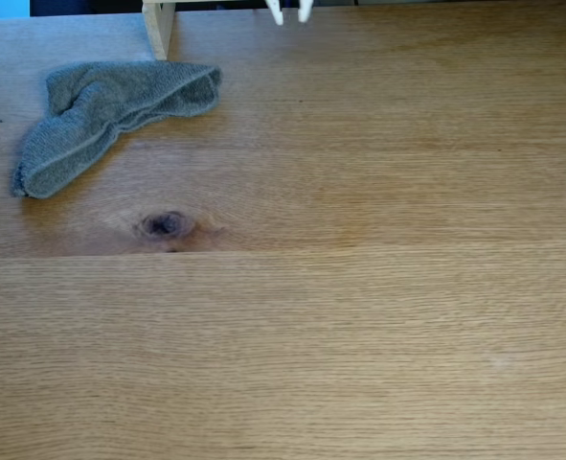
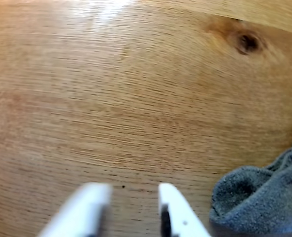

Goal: Clean the area in front of the robot

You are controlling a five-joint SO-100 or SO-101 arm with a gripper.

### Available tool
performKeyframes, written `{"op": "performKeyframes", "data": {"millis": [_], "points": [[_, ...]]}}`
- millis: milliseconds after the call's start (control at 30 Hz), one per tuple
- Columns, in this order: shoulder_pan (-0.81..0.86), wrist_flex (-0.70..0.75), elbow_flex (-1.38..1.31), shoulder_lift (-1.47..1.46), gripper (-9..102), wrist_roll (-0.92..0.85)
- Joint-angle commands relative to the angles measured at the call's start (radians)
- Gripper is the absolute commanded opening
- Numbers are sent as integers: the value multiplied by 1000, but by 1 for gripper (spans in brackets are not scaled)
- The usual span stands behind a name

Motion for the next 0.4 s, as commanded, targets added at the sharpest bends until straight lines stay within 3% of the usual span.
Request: {"op": "performKeyframes", "data": {"millis": [0,367], "points": [[3,3,95,6,26,-6],[3,3,95,6,17,-6]]}}
